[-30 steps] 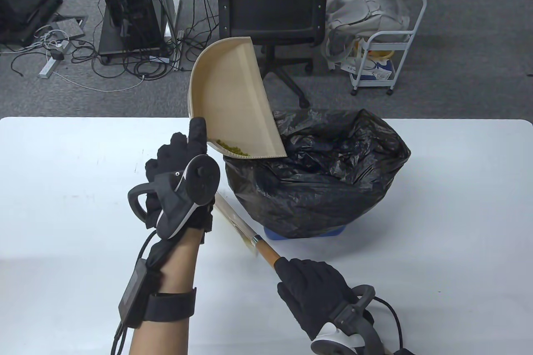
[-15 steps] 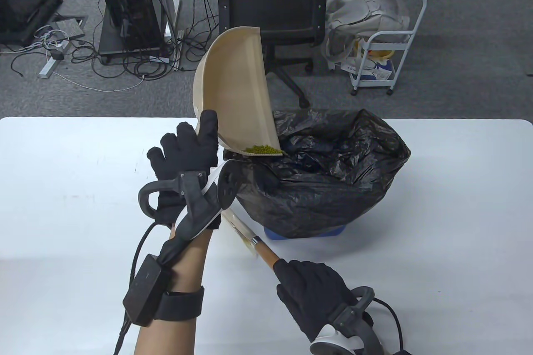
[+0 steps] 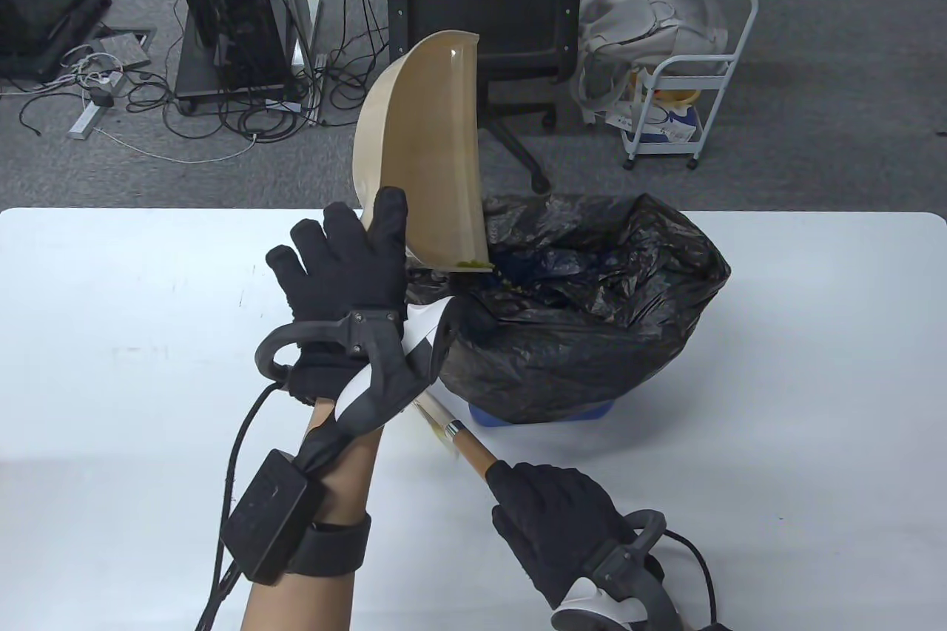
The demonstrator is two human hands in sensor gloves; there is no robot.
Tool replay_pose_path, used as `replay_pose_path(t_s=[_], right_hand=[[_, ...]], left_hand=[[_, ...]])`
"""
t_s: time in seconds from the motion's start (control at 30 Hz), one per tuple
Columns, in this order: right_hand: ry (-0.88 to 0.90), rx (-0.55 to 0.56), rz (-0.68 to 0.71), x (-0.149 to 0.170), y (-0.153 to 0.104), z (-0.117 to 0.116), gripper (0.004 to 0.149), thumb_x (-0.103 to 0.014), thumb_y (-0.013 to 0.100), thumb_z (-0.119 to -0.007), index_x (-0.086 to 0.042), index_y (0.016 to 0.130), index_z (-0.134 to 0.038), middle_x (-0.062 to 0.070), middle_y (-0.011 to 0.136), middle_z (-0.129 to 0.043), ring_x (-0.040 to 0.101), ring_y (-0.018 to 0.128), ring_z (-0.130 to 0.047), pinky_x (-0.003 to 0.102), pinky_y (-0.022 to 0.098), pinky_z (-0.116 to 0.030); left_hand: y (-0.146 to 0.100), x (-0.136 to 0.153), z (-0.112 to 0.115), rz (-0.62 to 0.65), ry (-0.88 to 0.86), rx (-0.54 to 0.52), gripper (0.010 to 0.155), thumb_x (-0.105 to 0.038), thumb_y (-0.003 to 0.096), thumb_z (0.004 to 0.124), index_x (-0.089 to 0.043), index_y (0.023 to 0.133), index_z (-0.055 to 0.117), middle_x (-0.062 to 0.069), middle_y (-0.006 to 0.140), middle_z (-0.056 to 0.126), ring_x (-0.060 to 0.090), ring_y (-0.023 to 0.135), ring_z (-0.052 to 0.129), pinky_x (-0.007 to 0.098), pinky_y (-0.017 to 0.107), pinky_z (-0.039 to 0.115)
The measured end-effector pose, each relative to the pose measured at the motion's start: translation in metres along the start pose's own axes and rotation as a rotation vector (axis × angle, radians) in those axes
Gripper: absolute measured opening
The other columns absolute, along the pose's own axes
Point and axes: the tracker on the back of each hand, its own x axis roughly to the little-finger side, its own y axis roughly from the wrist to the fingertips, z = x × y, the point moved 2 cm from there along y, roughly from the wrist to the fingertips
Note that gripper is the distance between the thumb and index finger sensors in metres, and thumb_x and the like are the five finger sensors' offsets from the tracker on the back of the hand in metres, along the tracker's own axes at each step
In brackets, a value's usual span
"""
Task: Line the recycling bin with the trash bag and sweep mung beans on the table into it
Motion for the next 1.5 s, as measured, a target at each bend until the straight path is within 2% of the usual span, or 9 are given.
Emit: replay_pose_path(t_s=[0.53,1.0,1.13,1.27,1.5], right_hand=[[0.000,0.000,-0.001,0.000,-0.001,-0.001,0.050,-0.031,0.044,-0.090,-0.008,0.088,-0.090,0.025,0.061,-0.106,0.041,0.047,-0.110,0.057,0.035,-0.090],[0.002,0.000,-0.001,0.000,-0.001,-0.002,0.051,-0.032,0.044,-0.090,-0.008,0.088,-0.090,0.025,0.061,-0.106,0.041,0.047,-0.110,0.057,0.035,-0.090],[0.002,0.000,-0.001,0.001,-0.002,-0.002,0.050,-0.032,0.044,-0.090,-0.008,0.088,-0.090,0.025,0.061,-0.106,0.041,0.047,-0.110,0.057,0.035,-0.090],[0.005,0.002,-0.002,0.001,-0.002,-0.002,0.050,-0.032,0.044,-0.090,-0.008,0.088,-0.090,0.025,0.061,-0.106,0.041,0.048,-0.110,0.057,0.036,-0.090],[0.005,0.002,-0.003,0.001,-0.002,-0.002,0.050,-0.031,0.044,-0.090,-0.008,0.088,-0.090,0.025,0.061,-0.106,0.042,0.048,-0.110,0.057,0.036,-0.090]], left_hand=[[-0.009,-0.024,-0.012,0.099,0.169,-0.102,0.063,-0.024,0.0515,0.085,-0.026,0.111,0.063,0.022,0.101,0.088,0.056,0.085,0.093,0.075,0.060,0.074],[-0.013,-0.028,-0.013,0.128,0.208,-0.129,0.063,-0.024,0.0515,0.085,-0.027,0.110,0.063,0.022,0.102,0.088,0.054,0.085,0.093,0.074,0.060,0.074],[-0.011,-0.021,-0.012,0.093,0.138,-0.093,0.063,-0.024,0.0512,0.085,-0.027,0.110,0.064,0.022,0.101,0.088,0.054,0.085,0.093,0.073,0.060,0.075],[-0.009,-0.004,-0.005,-0.003,-0.072,0.017,0.062,-0.023,0.0511,0.085,-0.026,0.110,0.066,0.023,0.101,0.089,0.054,0.085,0.093,0.074,0.061,0.074],[-0.008,0.020,0.005,-0.105,-0.295,0.134,0.061,-0.023,0.0506,0.086,-0.025,0.109,0.069,0.024,0.099,0.090,0.054,0.083,0.094,0.074,0.060,0.074]])
